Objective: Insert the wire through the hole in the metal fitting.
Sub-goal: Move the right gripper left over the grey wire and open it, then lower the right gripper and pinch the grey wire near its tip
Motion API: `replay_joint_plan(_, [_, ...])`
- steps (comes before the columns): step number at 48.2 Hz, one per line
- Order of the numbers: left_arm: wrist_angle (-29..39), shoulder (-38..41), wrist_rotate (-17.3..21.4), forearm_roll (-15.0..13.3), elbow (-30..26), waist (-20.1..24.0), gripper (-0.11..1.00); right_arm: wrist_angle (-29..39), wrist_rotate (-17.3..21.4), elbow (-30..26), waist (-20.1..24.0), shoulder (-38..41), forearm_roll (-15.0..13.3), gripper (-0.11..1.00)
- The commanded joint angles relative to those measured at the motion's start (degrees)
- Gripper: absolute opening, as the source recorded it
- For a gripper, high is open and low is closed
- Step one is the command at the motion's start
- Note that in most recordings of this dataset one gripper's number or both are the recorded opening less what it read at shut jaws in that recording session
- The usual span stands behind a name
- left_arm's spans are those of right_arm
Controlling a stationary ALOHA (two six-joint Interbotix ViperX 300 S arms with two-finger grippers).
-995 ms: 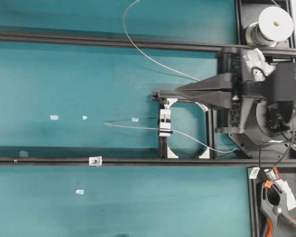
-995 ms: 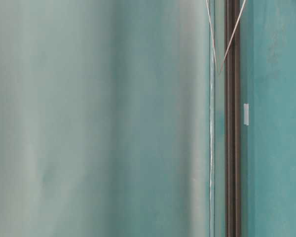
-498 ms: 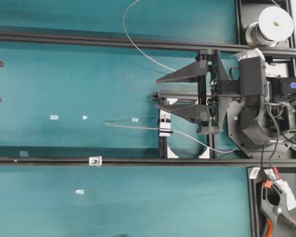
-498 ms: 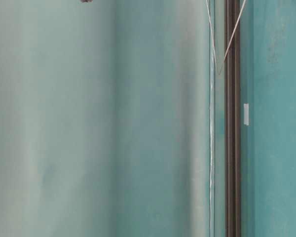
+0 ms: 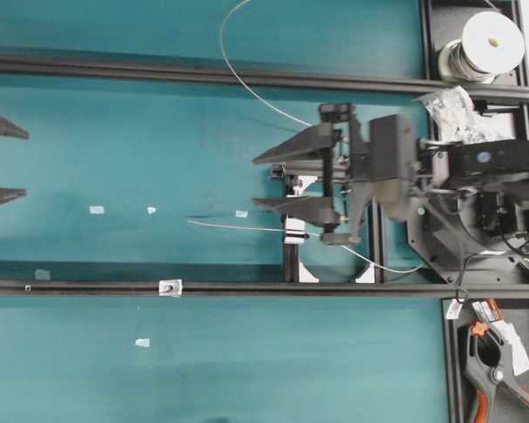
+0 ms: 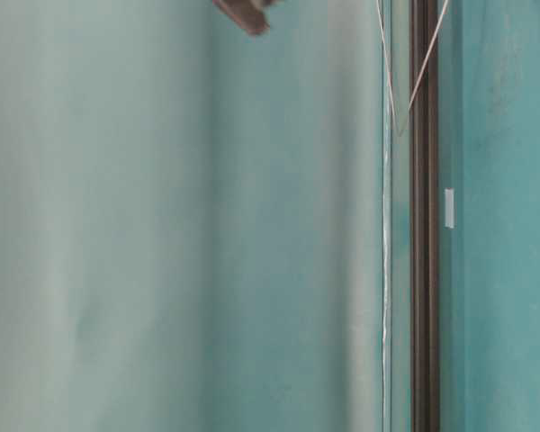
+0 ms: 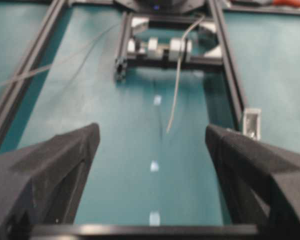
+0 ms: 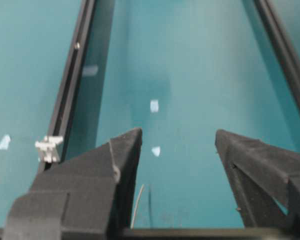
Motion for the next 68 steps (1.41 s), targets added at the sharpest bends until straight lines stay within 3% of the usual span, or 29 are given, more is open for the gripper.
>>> replay_joint_plan(1, [-1.8, 1.6, -0.3, -0.1, 0.3, 0.2, 0.79, -0.6, 1.1, -1.6, 0.3, 2.5, 0.2, 0.66])
replay_joint_plan(19, [-4.4, 13.1, 0.0, 0.0, -3.0, -0.1, 0.79, -1.7, 7.2, -1.5, 2.9, 8.3, 0.2, 0.65])
replay_joint_plan(35, [-14.9, 25.8, -0.2, -0.1, -4.5, -0.4, 0.79, -7.8, 9.2, -0.4, 3.2, 14.9, 0.3, 0.65])
replay_joint_plan(68, [-16.5, 27.6, -0.1, 0.0, -4.6, -0.4, 0.79, -9.7, 10.1, -1.0, 3.2, 24.2, 1.1, 0.65])
